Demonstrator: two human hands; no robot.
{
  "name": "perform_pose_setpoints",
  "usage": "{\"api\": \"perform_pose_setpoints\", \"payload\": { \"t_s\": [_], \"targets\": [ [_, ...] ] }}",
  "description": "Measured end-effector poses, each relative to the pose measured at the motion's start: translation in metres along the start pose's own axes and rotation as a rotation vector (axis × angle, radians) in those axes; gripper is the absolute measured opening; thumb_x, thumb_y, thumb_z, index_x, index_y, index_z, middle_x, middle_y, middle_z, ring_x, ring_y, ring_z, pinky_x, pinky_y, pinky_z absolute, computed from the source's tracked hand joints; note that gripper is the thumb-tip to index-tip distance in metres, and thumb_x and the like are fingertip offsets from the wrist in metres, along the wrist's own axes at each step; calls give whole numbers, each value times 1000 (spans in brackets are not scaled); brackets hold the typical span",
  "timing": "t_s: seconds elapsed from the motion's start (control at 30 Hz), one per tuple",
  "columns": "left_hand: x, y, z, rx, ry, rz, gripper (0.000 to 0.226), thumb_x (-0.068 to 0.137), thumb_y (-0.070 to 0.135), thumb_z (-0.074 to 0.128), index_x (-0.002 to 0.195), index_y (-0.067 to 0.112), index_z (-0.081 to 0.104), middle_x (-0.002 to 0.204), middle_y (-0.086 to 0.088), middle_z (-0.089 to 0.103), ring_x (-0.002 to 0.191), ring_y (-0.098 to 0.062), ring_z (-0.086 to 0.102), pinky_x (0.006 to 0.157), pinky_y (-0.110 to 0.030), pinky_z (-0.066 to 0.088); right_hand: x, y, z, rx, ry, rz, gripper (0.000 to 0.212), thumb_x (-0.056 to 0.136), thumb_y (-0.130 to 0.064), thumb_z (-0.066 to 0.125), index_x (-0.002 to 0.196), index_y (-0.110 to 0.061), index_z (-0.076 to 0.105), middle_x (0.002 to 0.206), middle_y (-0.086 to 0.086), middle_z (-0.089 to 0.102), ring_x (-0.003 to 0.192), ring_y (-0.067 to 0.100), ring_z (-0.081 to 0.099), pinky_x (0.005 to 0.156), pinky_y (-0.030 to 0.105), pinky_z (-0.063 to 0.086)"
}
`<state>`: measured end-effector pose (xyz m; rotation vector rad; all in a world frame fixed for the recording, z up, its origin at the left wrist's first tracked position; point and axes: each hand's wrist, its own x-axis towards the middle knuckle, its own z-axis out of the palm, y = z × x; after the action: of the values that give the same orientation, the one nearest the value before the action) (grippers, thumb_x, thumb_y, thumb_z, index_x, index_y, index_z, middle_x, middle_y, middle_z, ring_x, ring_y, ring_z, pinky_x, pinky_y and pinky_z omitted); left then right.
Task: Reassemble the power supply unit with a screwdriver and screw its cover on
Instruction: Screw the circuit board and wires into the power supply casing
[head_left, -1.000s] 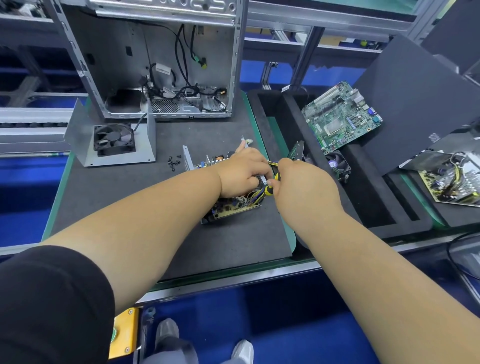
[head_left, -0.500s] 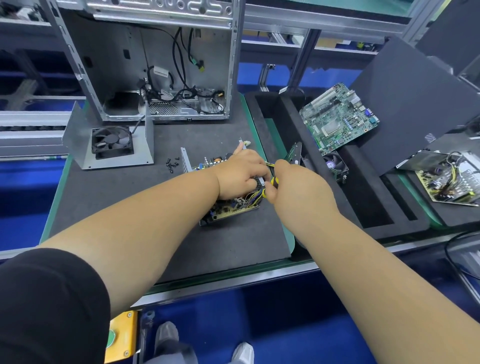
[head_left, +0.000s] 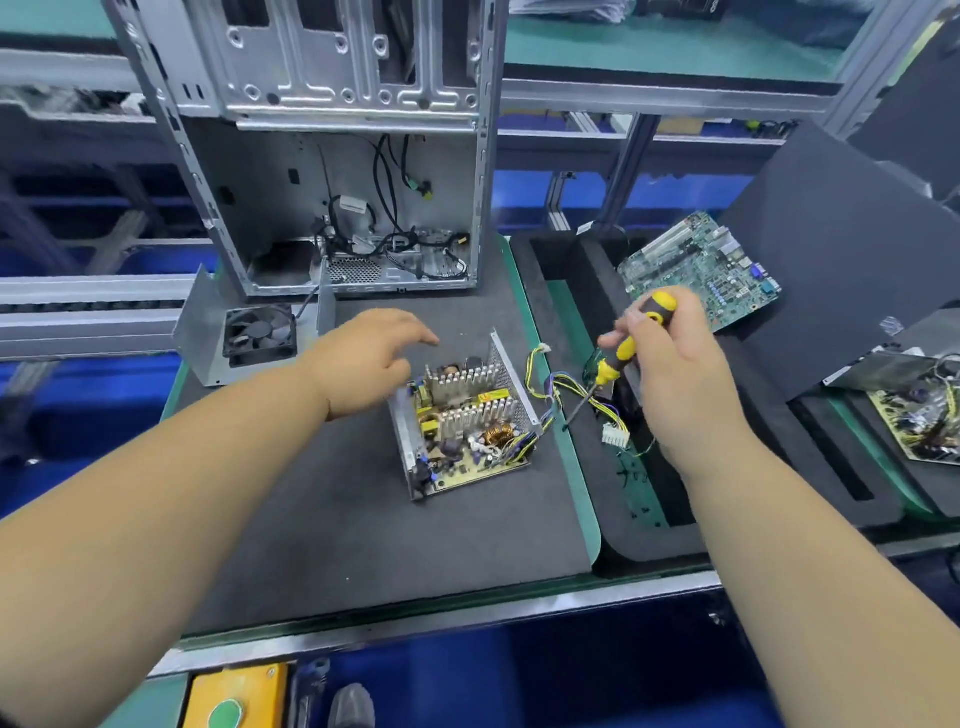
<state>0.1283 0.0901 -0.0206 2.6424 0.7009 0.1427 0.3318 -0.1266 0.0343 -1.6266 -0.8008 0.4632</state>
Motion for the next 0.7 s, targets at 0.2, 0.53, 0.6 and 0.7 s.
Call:
{"api": "perform_pose_setpoints", "payload": {
  "t_s": [0.2,0.53,0.6,0.7],
  "targets": [
    [-30,-20,-4,15,25,-210,64,83,5,54,141,31,45,142,5,44,130,-16,42,107,-34,37,32,21,31,-603,-191,-15,15,86,-24,58,100,-23,52,96,0,55,78,19,55,60,29,38],
    [-38,-33,19,-160,-7,-237,71,81,20,74,140,33,37,135,9,50,120,-7,51,106,-26,39,40,50,77,-1163,-467,38,20,87,-23,57,70,-16,50,68,1,55,68,28,52,55,29,38],
    [-40,-34,16,-193,7,-221,62,79,18,75,131,31,44,126,10,54,114,-5,53,102,-23,40,44,49,77,-1202,-476,5,14,89,-22,57,77,-14,58,73,4,60,70,28,57,57,31,42],
    [-44,-32,6,-232,13,-180,43,74,6,66,108,29,57,106,11,62,99,-5,58,94,-25,46,55,43,78,-1233,-479,-40,10,91,-22,56,83,-17,59,79,3,61,78,28,58,58,30,40]
  ]
}}
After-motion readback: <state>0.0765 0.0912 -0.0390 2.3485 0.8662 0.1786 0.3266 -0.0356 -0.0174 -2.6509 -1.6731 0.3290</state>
